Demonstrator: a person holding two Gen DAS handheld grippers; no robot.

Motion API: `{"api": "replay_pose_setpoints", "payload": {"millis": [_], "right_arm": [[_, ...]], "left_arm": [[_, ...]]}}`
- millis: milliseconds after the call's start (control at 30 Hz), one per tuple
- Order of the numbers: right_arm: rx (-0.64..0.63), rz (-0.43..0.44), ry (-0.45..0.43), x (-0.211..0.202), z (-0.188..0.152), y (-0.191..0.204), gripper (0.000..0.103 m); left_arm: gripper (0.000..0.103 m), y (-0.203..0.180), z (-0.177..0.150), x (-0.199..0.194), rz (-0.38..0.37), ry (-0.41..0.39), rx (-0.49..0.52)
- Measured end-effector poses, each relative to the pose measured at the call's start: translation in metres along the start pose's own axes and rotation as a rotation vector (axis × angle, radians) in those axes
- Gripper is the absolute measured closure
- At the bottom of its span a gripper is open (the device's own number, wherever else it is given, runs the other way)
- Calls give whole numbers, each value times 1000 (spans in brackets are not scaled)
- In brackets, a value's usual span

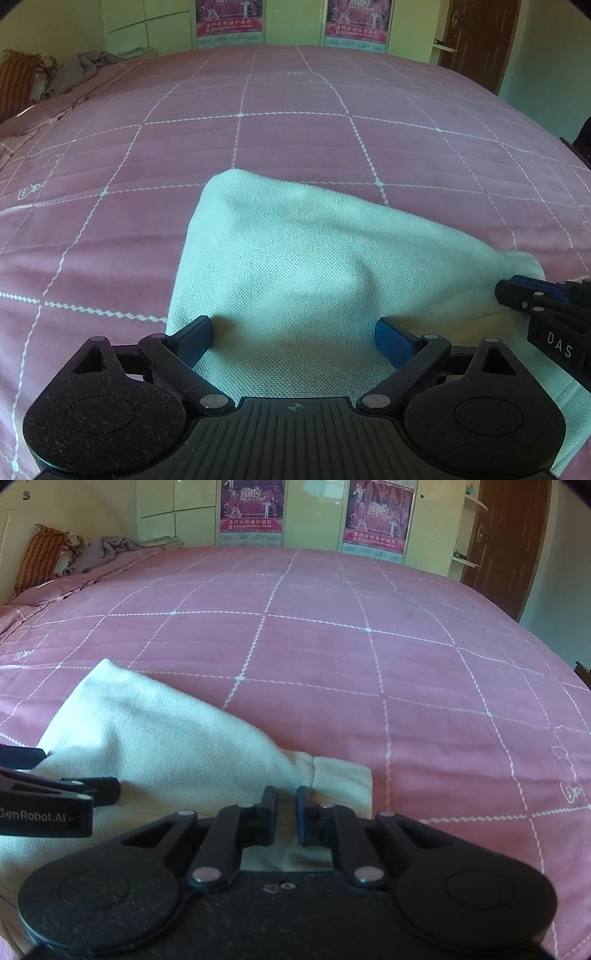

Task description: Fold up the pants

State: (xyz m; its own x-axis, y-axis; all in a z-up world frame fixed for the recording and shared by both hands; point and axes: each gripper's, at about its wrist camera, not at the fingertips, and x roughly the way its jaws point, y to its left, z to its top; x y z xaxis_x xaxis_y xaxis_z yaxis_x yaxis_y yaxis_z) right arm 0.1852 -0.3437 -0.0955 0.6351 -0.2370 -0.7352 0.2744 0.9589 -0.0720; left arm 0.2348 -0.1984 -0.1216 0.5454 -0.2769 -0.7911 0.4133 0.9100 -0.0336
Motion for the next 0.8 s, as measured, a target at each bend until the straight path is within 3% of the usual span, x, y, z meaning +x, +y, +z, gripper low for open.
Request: {"api": "replay_pose_setpoints", "payload": {"millis": [300, 433, 567, 800], "right_arm": [[76, 29, 17, -5, 0, -11, 96], [66, 46, -28, -27, 0, -3, 83], [22, 70, -82, -54, -16, 7, 83], [-21, 85, -72, -63, -54, 3, 83]], "left_arm": [[9, -1, -9, -13, -1, 3, 7], [8, -3, -22, -26, -23, -6, 11], [8, -5, -34, -38, -32, -11, 15], [8, -9, -54, -53, -32, -12, 27]]}}
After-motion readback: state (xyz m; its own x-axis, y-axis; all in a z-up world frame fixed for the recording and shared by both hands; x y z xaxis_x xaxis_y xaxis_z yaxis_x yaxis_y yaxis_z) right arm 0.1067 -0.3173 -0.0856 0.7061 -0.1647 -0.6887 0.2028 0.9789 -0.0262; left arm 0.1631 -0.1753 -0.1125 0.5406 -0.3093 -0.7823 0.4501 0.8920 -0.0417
